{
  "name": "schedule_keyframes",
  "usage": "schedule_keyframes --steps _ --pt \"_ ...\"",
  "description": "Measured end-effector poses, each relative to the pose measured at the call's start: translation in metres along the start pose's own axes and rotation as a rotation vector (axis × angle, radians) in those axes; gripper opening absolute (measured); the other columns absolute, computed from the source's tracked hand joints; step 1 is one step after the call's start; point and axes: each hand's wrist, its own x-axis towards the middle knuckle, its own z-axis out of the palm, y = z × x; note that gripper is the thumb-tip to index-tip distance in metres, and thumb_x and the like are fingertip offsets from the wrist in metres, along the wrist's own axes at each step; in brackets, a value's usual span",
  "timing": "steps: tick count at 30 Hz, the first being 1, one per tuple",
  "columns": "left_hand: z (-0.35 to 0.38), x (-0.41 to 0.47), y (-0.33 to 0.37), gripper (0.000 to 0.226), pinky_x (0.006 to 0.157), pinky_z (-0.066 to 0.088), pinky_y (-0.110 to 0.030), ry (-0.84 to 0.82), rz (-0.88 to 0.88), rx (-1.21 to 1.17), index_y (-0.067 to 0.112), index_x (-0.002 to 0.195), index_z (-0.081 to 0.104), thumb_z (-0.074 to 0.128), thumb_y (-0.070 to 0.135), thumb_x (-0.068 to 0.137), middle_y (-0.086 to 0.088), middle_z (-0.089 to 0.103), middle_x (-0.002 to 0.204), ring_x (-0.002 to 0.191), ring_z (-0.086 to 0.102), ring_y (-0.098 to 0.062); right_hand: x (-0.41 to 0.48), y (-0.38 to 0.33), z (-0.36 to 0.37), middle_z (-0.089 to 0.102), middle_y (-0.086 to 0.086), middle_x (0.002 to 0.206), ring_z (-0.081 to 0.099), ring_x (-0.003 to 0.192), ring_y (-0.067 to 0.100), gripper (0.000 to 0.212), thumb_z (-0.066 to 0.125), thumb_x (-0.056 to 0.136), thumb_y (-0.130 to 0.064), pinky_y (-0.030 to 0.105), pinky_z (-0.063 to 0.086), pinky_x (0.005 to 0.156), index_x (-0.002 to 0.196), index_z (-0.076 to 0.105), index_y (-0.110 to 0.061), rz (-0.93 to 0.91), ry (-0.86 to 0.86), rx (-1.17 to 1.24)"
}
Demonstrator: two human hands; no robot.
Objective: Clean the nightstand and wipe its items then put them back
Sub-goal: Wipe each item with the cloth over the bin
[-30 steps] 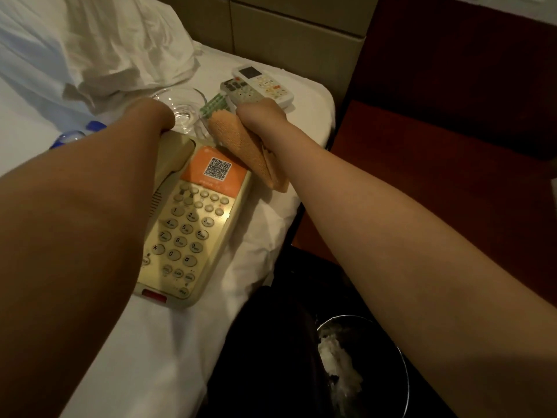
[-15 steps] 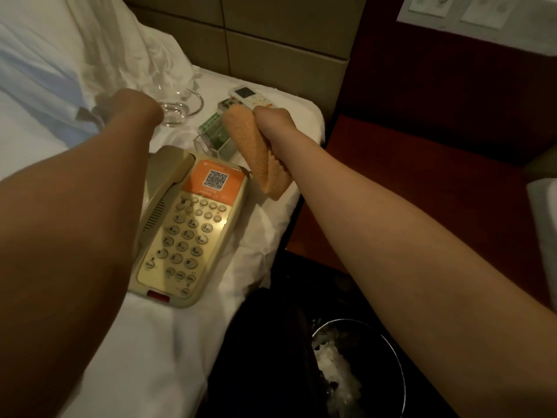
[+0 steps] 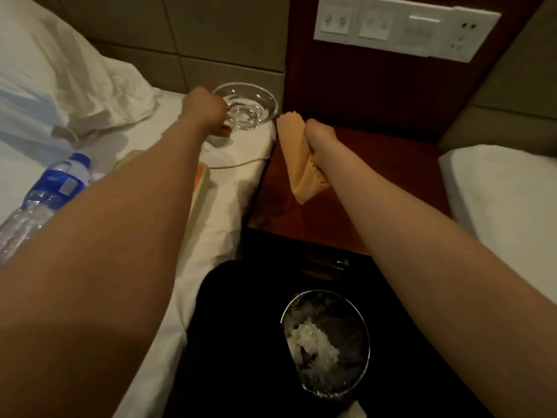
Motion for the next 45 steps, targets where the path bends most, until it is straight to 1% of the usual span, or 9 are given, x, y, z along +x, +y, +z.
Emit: schedule_keyframes --steps 4,8,19,23,29,32,37,42,45 --pt "0.039 -0.034 0.001 0.021 0.035 0.045 -0.012 -0.137 0.058 0.081 0.004 0.083 0.055 0.037 0.006 0.095 -0.021 0.062 0.119 0.100 0.066 -0.030 0.000 0.024 -0.050 0.054 0.014 0.129 0.053 0.117 0.029 0.043 0.038 0.100 -0.029 0.035 0.043 0.093 0.135 0.043 -0.004 0.073 0.089 0.091" --pt "0.070 -0.057 -0.007 0.028 0.049 0.052 -0.025 -0.225 0.041 0.030 -0.009 0.106 0.051 0.032 0.009 0.096 -0.012 0.061 0.061 0.041 0.061 -0.013 -0.006 0.042 -0.084 0.055 0.015 0.129 0.052 0.118 0.030 0.045 0.035 0.100 -0.032 0.038 0.042 0.100 0.135 0.043 -0.004 0.076 0.161 0.137" --pt "0.123 -0.126 -0.073 0.026 0.035 0.047 -0.019 -0.397 -0.077 -0.078 0.001 0.117 0.047 0.034 0.013 0.098 -0.021 0.053 0.096 0.034 0.058 -0.011 -0.038 0.104 -0.125 0.056 0.011 0.123 0.053 0.105 0.025 0.051 0.037 0.096 -0.044 0.034 0.039 0.083 0.131 0.044 -0.007 0.196 0.240 0.215" --pt "0.133 -0.162 -0.107 0.015 0.036 0.048 -0.019 -0.454 -0.168 -0.167 0.006 0.107 0.043 0.033 0.015 0.101 -0.014 0.055 0.077 0.033 0.059 -0.009 -0.056 0.131 -0.128 0.050 0.007 0.117 0.046 0.097 0.022 0.062 0.038 0.090 -0.057 0.033 0.037 0.082 0.133 0.041 -0.012 0.155 0.202 0.136" --pt "0.149 -0.210 -0.153 0.012 0.035 0.048 -0.019 -0.514 -0.277 -0.143 0.005 0.100 0.039 0.028 0.012 0.102 -0.010 0.052 0.064 0.032 0.056 -0.011 -0.080 0.202 -0.111 0.048 0.000 0.092 0.049 0.076 0.012 0.039 0.058 0.086 -0.021 0.029 0.044 0.065 0.116 0.035 -0.012 0.059 -0.010 -0.202" --pt "0.155 -0.220 -0.166 0.010 0.048 0.052 -0.027 -0.565 -0.212 -0.009 0.008 0.100 0.039 0.030 0.012 0.101 -0.008 0.054 0.068 0.052 0.058 -0.020 -0.084 0.239 -0.100 0.054 0.002 0.094 0.056 0.083 0.018 0.023 0.059 0.087 -0.027 0.025 0.041 0.061 0.098 0.043 -0.015 -0.125 0.135 -0.333" --pt "0.159 -0.225 -0.172 0.013 0.050 0.053 -0.026 -0.633 -0.134 0.083 0.011 0.104 0.043 0.031 0.013 0.101 -0.007 0.054 0.075 0.058 0.057 -0.018 -0.087 0.275 -0.082 0.055 0.007 0.116 0.053 0.109 0.024 0.032 0.058 0.087 -0.018 0.030 0.044 0.087 0.118 0.057 -0.012 -0.294 0.016 -0.783" --pt "0.160 -0.225 -0.183 0.013 0.040 0.052 -0.021 -0.584 -0.143 0.101 0.010 0.099 0.043 0.030 0.008 0.099 -0.007 0.052 0.077 0.058 0.057 -0.017 -0.092 0.272 -0.086 0.067 0.011 0.094 0.061 0.085 0.018 0.017 0.058 0.087 -0.013 0.017 0.037 0.061 0.099 0.070 -0.010 -0.366 -0.285 -0.668" --pt "0.166 -0.230 -0.183 0.012 0.039 0.051 -0.019 -0.611 -0.205 0.044 0.010 0.100 0.040 0.028 0.010 0.101 -0.007 0.052 0.071 0.057 0.056 -0.018 -0.083 0.272 -0.093 0.059 0.009 0.106 0.059 0.096 0.023 0.019 0.055 0.090 -0.013 0.023 0.041 0.072 0.106 0.065 -0.010 -0.299 -0.108 -0.748"
